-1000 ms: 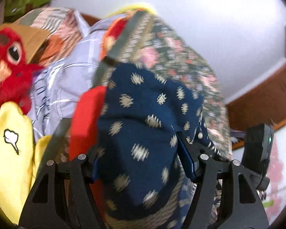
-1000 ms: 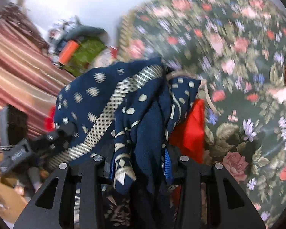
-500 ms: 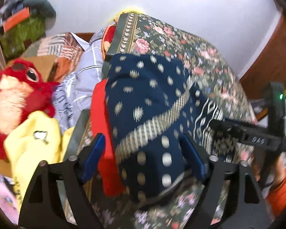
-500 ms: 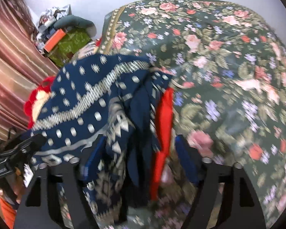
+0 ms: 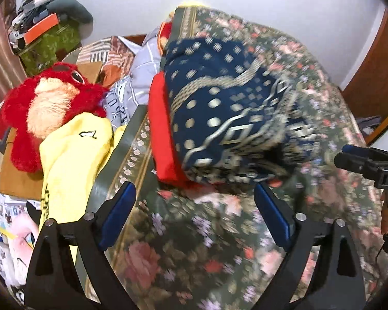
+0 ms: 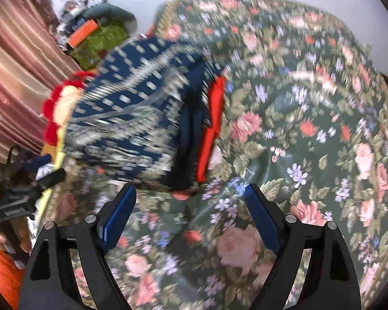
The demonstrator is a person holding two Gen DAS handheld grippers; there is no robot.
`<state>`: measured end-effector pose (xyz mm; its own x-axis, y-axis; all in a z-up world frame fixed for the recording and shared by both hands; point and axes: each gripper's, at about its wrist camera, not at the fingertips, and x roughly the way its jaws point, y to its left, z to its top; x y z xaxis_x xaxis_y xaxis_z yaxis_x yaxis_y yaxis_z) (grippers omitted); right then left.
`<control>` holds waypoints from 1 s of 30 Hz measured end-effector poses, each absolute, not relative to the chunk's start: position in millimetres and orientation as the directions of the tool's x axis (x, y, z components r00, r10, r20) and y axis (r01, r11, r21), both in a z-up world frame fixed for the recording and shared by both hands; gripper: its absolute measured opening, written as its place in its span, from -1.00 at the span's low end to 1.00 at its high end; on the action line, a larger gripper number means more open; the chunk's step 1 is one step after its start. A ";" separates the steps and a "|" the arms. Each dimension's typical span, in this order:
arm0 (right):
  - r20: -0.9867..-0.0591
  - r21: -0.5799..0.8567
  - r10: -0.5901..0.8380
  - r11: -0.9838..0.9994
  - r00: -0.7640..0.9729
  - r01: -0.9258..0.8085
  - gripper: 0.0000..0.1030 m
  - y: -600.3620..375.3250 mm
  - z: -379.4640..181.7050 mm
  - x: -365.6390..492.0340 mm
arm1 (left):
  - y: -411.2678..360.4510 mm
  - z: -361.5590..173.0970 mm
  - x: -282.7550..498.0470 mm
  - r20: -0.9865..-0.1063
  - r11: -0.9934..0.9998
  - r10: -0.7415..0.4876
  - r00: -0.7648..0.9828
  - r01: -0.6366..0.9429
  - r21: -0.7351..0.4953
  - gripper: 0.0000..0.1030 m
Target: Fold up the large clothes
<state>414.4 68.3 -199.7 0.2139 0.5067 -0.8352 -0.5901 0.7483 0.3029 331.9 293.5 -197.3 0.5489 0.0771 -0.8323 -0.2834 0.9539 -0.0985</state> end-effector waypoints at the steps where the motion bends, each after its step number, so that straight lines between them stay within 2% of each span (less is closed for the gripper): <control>1: -0.821 0.303 0.522 0.741 0.231 -0.599 0.62 65.5 -186.7 407.4 | 288.0 -187.0 326.2 -0.821 0.956 0.081 0.566 -0.278 -0.097 0.80; 6: -0.723 0.307 0.611 0.703 0.323 -0.642 0.62 49.2 -117.3 369.4 | 251.9 -120.0 293.5 -0.728 0.966 0.141 0.671 -0.253 -0.045 0.81; 10: -0.611 0.341 0.693 0.667 0.383 -0.663 0.62 27.8 -61.1 334.0 | 220.1 -59.3 247.9 -0.600 0.976 0.115 0.792 -0.202 -0.080 0.80; 16: -0.427 0.330 0.767 0.625 0.479 -0.708 0.62 -7.9 -1.4 278.1 | 170.4 10.4 172.8 -0.382 0.984 0.143 0.913 -0.174 -0.048 0.81; 22: -0.208 0.302 0.812 0.584 0.546 -0.753 0.65 -43.7 35.5 210.3 | 128.5 36.9 102.0 -0.169 0.972 0.228 0.959 -0.234 -0.016 0.81; 28: -0.076 0.188 0.767 0.639 0.637 -0.746 0.68 -56.2 40.4 154.1 | 104.8 40.8 65.8 -0.079 0.960 0.277 0.958 -0.279 -0.016 0.81; 30: -0.066 0.170 0.731 0.678 0.679 -0.715 0.74 -56.8 35.6 146.4 | 100.9 40.4 60.2 -0.063 0.955 0.294 0.954 -0.296 -0.016 0.84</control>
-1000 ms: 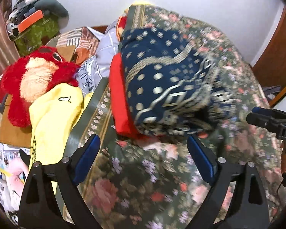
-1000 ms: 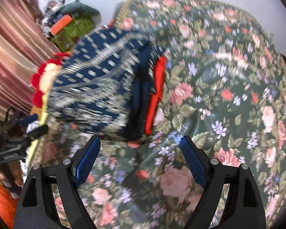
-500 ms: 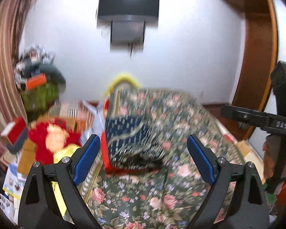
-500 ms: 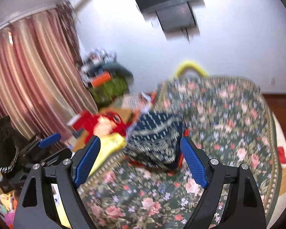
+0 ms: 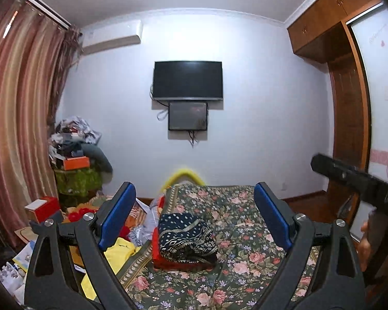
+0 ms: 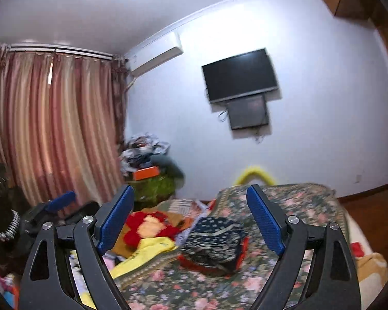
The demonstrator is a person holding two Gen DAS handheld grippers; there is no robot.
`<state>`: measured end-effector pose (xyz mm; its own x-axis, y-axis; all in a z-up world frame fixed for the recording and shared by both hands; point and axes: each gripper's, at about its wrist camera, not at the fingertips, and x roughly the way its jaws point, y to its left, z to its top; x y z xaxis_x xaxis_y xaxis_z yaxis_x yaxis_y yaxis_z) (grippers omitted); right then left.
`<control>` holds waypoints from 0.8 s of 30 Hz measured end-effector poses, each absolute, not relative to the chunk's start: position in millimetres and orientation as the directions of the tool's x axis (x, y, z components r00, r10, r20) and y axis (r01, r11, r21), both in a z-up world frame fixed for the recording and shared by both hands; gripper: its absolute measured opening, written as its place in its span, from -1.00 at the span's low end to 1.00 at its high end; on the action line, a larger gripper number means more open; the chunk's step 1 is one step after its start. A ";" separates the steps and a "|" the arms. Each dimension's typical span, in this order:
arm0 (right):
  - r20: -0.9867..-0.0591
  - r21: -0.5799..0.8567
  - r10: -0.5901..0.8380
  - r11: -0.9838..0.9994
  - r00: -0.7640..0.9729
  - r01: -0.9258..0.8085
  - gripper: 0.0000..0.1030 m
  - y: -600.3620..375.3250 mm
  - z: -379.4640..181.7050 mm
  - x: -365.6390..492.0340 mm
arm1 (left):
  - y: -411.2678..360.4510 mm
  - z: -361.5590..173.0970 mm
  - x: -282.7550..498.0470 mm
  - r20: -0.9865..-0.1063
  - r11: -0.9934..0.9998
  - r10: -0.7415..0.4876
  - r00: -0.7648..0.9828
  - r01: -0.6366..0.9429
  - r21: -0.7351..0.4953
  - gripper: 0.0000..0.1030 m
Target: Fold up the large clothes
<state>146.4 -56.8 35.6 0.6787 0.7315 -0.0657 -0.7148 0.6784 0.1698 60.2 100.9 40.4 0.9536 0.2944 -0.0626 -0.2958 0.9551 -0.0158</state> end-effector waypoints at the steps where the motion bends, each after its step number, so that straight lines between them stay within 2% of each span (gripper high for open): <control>1: -0.067 0.168 0.720 0.691 0.691 -0.703 0.82 -57.0 34.5 145.2 | 99.5 39.6 58.5 -0.060 0.954 0.298 0.953 -0.300 -0.017 0.90; 5: -0.078 0.165 0.686 0.725 0.724 -0.669 1.00 -55.4 28.6 142.2 | 92.4 32.0 54.6 -0.062 0.944 0.330 0.942 -0.331 0.001 0.99; 12: -0.098 0.137 0.656 0.754 0.749 -0.642 1.00 -52.3 31.3 142.2 | 90.5 17.1 59.1 -0.113 0.940 0.339 0.934 -0.341 0.002 0.99; 24: -0.128 0.134 0.660 0.751 0.741 -0.646 1.00 -55.1 24.1 137.1 | 94.9 12.0 58.9 -0.136 0.942 0.331 0.934 -0.336 -0.013 0.99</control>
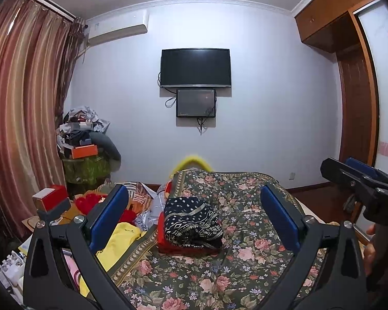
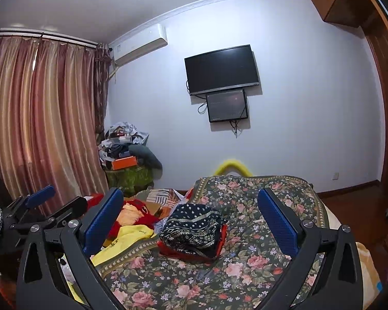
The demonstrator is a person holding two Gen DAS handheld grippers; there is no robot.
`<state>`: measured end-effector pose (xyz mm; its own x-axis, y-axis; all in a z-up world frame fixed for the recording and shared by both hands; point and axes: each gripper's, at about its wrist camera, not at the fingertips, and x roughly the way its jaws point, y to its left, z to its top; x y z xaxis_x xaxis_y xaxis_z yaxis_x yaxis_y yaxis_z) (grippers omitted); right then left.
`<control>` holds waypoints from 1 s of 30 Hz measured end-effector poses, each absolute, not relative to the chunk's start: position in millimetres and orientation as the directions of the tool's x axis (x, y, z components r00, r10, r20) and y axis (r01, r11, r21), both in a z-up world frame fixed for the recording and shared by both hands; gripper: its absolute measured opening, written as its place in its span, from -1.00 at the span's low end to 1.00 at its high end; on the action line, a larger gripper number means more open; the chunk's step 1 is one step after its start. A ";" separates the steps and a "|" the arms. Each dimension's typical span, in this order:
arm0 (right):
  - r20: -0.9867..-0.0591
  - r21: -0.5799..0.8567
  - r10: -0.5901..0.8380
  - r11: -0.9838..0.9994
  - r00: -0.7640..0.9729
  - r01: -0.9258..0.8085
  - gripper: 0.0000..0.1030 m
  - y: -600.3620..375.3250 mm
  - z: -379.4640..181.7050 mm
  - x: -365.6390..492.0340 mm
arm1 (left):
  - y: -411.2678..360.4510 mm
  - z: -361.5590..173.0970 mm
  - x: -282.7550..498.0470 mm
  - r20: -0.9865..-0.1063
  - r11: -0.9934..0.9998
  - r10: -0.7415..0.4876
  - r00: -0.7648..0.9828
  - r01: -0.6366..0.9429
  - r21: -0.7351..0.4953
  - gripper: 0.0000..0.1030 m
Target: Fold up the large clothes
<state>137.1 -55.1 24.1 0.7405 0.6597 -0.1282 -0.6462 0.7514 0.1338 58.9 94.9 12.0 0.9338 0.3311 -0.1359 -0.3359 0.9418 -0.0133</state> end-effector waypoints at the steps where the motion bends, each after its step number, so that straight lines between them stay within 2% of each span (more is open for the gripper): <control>1: -0.127 0.133 0.659 0.752 0.741 -0.646 1.00 -55.5 22.1 136.1 | 95.2 12.2 58.1 -0.136 0.942 0.330 0.934 -0.335 -0.017 0.99; 30: -0.143 0.107 0.661 0.750 0.736 -0.653 1.00 -52.8 27.2 130.5 | 101.8 13.6 56.1 -0.145 0.939 0.330 0.933 -0.341 -0.055 0.99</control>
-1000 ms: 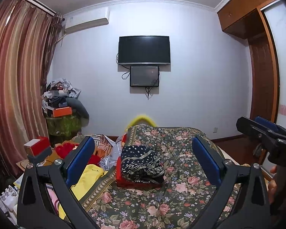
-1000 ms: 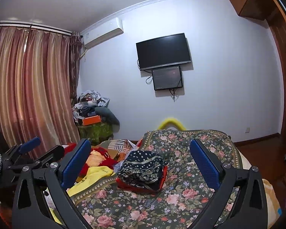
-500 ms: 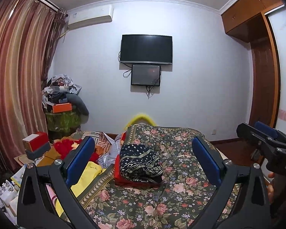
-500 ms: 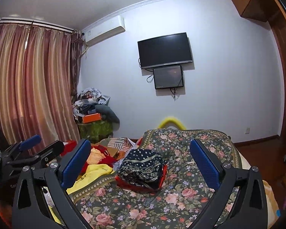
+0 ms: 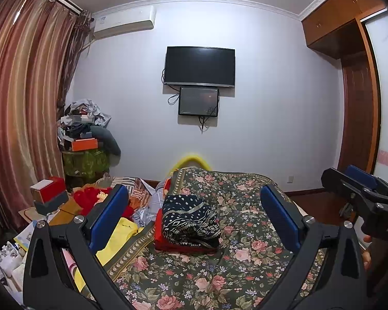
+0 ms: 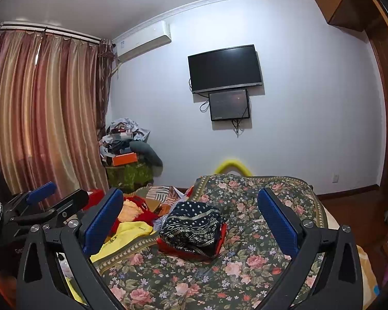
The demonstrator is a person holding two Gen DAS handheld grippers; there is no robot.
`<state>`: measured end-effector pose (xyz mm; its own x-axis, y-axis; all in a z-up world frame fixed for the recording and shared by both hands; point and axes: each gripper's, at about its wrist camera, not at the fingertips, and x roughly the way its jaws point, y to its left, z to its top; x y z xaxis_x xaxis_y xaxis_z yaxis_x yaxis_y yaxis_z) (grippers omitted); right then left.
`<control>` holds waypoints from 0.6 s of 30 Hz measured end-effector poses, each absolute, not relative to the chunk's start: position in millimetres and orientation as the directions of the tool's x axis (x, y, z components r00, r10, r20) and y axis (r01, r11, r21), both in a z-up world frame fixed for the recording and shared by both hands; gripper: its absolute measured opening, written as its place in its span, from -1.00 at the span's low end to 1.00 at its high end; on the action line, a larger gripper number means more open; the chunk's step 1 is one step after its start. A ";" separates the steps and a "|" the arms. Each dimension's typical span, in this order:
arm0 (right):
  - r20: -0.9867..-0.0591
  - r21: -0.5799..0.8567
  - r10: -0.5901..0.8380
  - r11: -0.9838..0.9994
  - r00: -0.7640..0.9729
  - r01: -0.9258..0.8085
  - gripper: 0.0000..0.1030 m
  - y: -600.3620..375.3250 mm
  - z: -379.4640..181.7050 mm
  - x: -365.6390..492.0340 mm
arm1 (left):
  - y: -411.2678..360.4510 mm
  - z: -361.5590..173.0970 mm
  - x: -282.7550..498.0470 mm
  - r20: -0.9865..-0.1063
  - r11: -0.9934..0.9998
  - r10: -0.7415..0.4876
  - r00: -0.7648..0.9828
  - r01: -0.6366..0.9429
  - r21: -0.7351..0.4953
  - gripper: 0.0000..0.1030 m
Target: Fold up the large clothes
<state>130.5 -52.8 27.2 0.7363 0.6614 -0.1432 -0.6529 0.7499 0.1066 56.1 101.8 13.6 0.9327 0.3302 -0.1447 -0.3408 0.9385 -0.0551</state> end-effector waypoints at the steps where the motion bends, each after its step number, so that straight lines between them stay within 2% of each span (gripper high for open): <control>1: -0.143 0.107 0.661 0.750 0.737 -0.652 1.00 -52.5 27.0 130.6 | 101.5 13.6 55.9 -0.144 0.938 0.331 0.933 -0.342 -0.055 0.99; 18: -0.153 0.113 0.661 0.750 0.734 -0.652 1.00 -55.9 28.1 133.9 | 94.2 12.8 56.1 -0.143 0.936 0.335 0.931 -0.346 -0.059 0.99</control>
<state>133.9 -55.9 28.1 0.7342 0.6614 -0.1532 -0.6520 0.7498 0.1127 56.1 94.2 12.8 0.9313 0.3348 -0.1433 -0.3457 0.9365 -0.0591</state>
